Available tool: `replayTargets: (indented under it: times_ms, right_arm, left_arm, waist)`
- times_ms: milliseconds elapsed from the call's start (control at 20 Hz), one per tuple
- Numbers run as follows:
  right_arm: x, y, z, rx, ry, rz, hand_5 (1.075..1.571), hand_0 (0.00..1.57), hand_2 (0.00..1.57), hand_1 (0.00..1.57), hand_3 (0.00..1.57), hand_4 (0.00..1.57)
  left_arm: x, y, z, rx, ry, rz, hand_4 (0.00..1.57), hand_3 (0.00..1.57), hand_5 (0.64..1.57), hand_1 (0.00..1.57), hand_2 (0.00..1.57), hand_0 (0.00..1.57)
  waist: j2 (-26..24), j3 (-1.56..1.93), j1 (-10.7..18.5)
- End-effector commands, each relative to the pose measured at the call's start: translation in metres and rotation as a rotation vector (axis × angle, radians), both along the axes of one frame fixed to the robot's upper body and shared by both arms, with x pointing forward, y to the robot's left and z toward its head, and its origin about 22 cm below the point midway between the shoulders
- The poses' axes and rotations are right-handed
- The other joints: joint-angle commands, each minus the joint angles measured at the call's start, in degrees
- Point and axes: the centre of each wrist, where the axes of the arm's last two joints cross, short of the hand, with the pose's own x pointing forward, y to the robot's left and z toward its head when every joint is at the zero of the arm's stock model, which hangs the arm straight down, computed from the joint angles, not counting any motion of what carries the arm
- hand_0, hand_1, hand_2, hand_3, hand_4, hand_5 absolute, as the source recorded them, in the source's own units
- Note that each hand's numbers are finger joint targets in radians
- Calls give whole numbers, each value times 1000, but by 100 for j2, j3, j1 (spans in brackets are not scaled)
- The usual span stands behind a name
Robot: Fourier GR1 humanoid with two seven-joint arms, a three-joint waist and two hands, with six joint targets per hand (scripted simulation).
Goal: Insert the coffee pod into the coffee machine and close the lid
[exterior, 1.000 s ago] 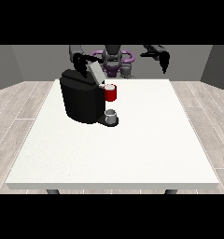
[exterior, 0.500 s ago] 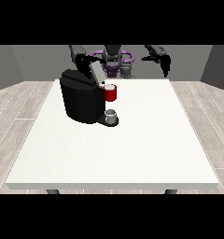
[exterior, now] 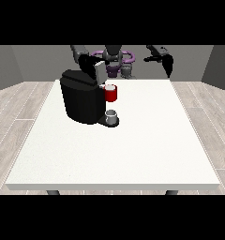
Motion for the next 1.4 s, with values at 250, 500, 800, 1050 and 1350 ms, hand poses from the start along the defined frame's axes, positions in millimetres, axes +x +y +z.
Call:
replayTargets:
  times_ms: [250,500,800,1050,1350]
  right_arm:
    - [8,35,22,-85,-55,73,1571,0,0,0,0,215]
    - [20,26,32,-117,-101,41,1571,0,0,0,0,141]
    - [11,37,13,-70,-59,67,1571,0,0,0,0,126]
    - [-11,63,-6,26,-65,198,1571,0,0,0,0,259]
    - [-63,64,-59,169,35,159,1571,0,0,0,0,251]
  left_arm:
    - [6,15,4,-3,-8,0,181,0,1571,0,0,0]
    - [8,-20,12,-11,-80,-63,0,0,1571,0,0,0]
    - [-10,-36,-2,-29,-44,-71,165,0,1571,0,0,0]
    - [-20,-16,-21,-41,-27,-31,192,0,1571,0,0,0]
    - [-28,7,-44,-43,42,35,192,0,1571,0,0,0]
  waist:
    - [58,2,58]
    - [171,4,247]
    - [-307,5,200]
    - [-586,4,-176]
    - [-959,3,-550]
